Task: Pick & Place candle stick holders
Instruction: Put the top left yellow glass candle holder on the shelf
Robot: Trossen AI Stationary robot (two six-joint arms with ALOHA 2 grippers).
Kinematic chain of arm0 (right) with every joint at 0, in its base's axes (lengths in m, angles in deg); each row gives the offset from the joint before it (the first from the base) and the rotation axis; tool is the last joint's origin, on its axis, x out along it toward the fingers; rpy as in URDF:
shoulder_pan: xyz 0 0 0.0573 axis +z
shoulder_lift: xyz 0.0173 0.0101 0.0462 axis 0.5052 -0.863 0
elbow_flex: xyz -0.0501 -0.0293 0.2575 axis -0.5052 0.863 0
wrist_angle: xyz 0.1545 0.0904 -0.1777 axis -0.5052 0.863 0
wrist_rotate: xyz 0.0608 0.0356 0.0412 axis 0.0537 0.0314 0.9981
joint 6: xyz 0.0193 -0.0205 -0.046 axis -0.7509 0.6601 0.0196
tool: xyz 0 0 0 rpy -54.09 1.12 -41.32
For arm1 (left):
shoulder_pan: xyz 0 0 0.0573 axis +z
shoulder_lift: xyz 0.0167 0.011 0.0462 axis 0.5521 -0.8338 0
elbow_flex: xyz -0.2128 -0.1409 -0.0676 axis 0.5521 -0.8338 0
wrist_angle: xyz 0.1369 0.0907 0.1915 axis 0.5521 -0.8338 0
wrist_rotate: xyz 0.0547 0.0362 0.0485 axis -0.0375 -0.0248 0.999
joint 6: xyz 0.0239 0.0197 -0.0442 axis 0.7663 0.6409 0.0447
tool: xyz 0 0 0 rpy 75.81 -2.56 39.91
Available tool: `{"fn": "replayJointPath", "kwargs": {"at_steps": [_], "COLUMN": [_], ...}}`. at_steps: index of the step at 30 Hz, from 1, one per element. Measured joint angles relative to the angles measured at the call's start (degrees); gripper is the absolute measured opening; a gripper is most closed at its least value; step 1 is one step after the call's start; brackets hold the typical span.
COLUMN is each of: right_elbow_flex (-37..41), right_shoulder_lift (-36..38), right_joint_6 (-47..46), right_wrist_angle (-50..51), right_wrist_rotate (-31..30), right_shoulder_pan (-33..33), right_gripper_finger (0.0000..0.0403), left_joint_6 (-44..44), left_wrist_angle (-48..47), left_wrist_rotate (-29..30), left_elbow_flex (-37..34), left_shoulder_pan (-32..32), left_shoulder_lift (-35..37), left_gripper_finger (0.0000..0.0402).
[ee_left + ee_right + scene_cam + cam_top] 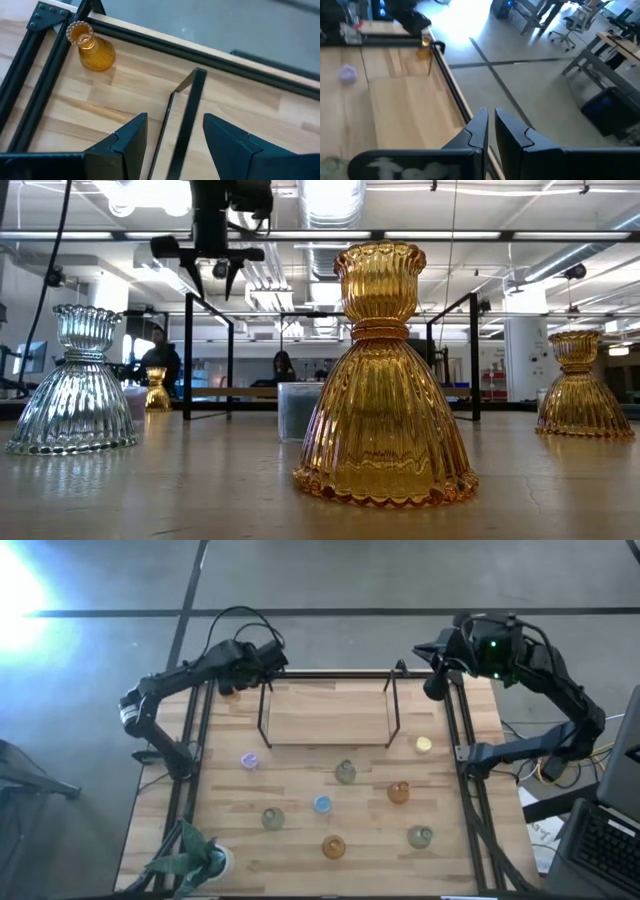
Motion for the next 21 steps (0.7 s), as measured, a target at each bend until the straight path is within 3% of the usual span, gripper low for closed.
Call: {"fn": "replayJointPath", "kwargs": {"at_steps": [5,10,16,18,21], "right_elbow_flex": [0.0,0.1,0.3,0.4,0.5], "right_shoulder_lift": [-0.5,-2.2,-3.7,-4.4,-4.6], "right_joint_6": [2.7,1.0,0.2,-0.8,-0.9], "right_wrist_angle": [-0.6,-2.1,-2.6,-2.9,-2.7], "right_wrist_rotate": [5.6,8.9,11.2,12.8,14.0], "right_shoulder_pan": [-4.0,-4.4,-3.7,-3.7,-3.7], "right_gripper_finger": [0.0027,0.0027,0.0027,0.0027,0.0027], "left_joint_6": [-0.3,6.1,22.6,23.7,26.2], "left_wrist_angle": [2.7,14.6,33.4,39.7,45.1], "left_wrist_rotate": [12.1,32.2,59.1,60.4,52.1], "left_elbow_flex": [0.6,0.7,0.2,0.3,1.5], "left_shoulder_pan": [0.9,1.7,2.3,3.9,5.8], "left_shoulder_lift": [0.0,0.1,-0.1,-0.1,1.5], "left_gripper_finger": [0.0197,0.0197,0.0197,0.0197,0.0197]}}
